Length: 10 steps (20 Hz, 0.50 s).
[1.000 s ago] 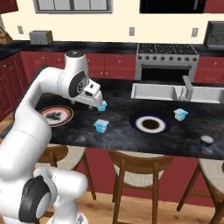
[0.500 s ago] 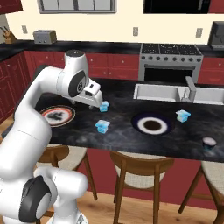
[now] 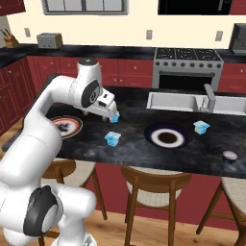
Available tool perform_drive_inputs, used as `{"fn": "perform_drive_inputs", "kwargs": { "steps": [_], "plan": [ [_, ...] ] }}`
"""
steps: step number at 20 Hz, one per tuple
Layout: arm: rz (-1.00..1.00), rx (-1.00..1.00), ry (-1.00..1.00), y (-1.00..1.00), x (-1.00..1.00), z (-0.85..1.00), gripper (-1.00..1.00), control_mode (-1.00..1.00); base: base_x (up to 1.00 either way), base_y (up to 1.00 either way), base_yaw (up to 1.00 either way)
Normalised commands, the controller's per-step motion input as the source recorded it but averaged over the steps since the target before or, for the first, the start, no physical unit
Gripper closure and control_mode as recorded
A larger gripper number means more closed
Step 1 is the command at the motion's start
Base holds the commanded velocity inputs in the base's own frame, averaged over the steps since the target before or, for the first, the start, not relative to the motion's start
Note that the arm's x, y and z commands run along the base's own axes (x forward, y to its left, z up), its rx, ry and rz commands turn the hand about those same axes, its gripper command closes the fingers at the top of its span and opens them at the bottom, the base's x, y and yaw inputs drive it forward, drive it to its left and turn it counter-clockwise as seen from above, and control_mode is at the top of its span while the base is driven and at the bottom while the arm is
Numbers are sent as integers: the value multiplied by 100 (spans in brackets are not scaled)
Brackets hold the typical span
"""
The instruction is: Place two yogurt containers on each plate.
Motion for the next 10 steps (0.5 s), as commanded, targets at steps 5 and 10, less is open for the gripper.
{"fn": "perform_drive_inputs", "kwargs": {
  "steps": [5,10],
  "plan": [
    [-2,0,18,-52,100,-58,-100,-100,0,0,0],
    [-1,-1,3,-7,81,-71,-100,-100,0,0,0]
  ]
}}
